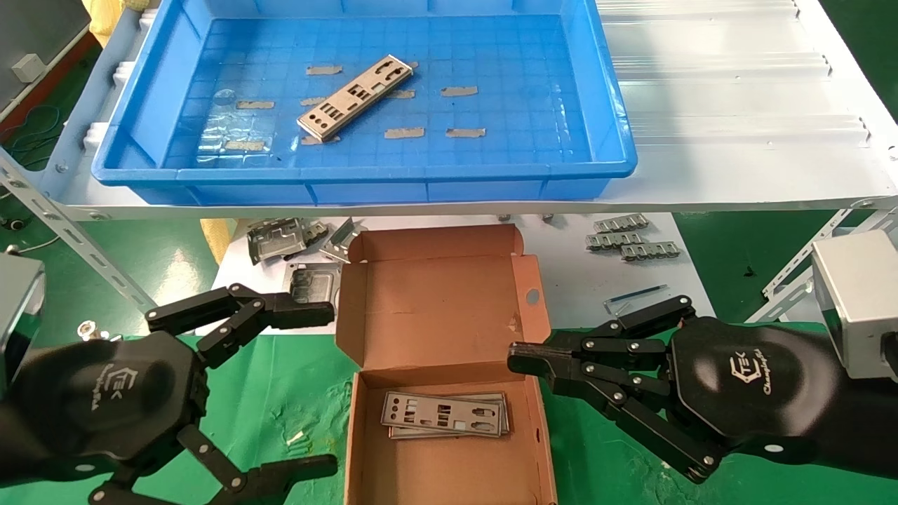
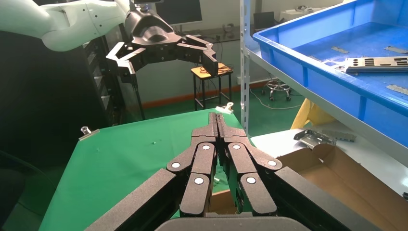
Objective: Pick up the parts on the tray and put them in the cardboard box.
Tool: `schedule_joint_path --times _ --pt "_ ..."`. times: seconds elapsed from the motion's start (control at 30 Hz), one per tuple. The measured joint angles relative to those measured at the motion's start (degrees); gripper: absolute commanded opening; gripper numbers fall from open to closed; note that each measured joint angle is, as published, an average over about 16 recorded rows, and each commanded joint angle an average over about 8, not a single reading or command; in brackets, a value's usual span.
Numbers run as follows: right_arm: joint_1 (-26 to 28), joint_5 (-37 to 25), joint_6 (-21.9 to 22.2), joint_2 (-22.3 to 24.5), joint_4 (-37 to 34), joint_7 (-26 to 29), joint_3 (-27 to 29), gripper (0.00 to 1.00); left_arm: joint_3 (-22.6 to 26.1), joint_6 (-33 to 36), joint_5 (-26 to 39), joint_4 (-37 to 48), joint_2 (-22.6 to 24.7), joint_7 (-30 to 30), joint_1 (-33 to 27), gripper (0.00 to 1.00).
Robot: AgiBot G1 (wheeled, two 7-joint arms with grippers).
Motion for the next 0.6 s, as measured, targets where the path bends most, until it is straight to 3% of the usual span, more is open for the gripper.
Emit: schedule_joint_path --times 0.3,0.5,0.6 --pt "0.0 0.0 0.0 0.0 0.0 0.0 0.0 0.0 1.91 -3.5 5.9 1.73 2.97 -1.84 -7.88 1.0" --pt "0.0 0.0 0.0 0.0 0.0 0.0 0.0 0.0 4.83 -6.37 12.76 7.78 8.34 -2.45 -17.24 1.0" --pt "0.0 0.0 0.0 0.0 0.0 0.0 0.0 0.07 6.62 -7.48 16.51 12.56 11.63 -2.21 -22.26 1.0"
